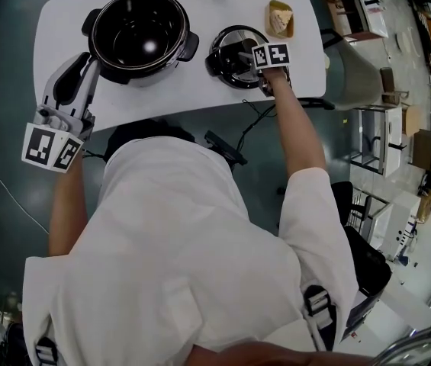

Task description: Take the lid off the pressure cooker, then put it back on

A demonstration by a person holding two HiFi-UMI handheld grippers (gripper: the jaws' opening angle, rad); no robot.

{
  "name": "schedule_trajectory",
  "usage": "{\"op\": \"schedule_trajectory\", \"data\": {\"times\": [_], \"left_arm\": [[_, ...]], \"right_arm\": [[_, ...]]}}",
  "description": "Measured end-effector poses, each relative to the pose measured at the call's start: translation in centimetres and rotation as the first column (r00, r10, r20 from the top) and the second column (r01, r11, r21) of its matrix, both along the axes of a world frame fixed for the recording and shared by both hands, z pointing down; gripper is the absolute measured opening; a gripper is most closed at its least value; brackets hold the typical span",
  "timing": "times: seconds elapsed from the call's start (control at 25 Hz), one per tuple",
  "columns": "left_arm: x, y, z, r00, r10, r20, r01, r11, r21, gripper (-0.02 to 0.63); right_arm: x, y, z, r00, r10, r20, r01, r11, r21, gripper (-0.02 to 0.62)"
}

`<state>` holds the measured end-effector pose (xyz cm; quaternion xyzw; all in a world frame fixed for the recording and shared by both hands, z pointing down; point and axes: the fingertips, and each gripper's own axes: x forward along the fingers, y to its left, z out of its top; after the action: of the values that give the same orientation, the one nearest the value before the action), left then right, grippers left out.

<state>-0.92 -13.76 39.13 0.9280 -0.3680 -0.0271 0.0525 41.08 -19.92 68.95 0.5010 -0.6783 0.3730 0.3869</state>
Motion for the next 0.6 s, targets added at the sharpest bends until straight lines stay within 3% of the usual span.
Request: {"op": "schedule_trajectory", "data": {"times": [0.12,0.24,0.32,0.44,0.6], "left_arm": [[-0.6,0.0,-0.1,1.000,-0.004,-0.013,0.004,1.000,-0.009,0.072],[-0.9,-0.4,-0.1,1.000,-0.006,-0.028,0.006,1.000,-0.014,0.072],[-0.8,-0.6,0.0,0.999,-0.002,-0.032,0.001,1.000,-0.017,0.072],[-0.9,-0.9,0.0,0.999,-0.002,-0.035,0.002,1.000,-0.018,0.075],[-1.1,-1.3,-0.1,0.999,-0.009,-0.040,0.008,1.000,-0.019,0.078]], "right_arm": [[0.6,-0.4,-2.6,0.997,0.034,0.076,-0.038,0.998,0.049,0.285],[0.5,-1.5,-8.2,0.996,0.013,0.090,-0.032,0.978,0.208,0.285],[-0.8,-1.9,-12.6,0.994,-0.033,0.106,-0.004,0.944,0.329,0.285],[-4.3,-1.3,-19.2,0.979,-0.128,0.158,0.030,0.859,0.511,0.285],[-9.9,1.7,-26.5,0.933,-0.246,0.261,-0.015,0.701,0.713,0.284]]}}
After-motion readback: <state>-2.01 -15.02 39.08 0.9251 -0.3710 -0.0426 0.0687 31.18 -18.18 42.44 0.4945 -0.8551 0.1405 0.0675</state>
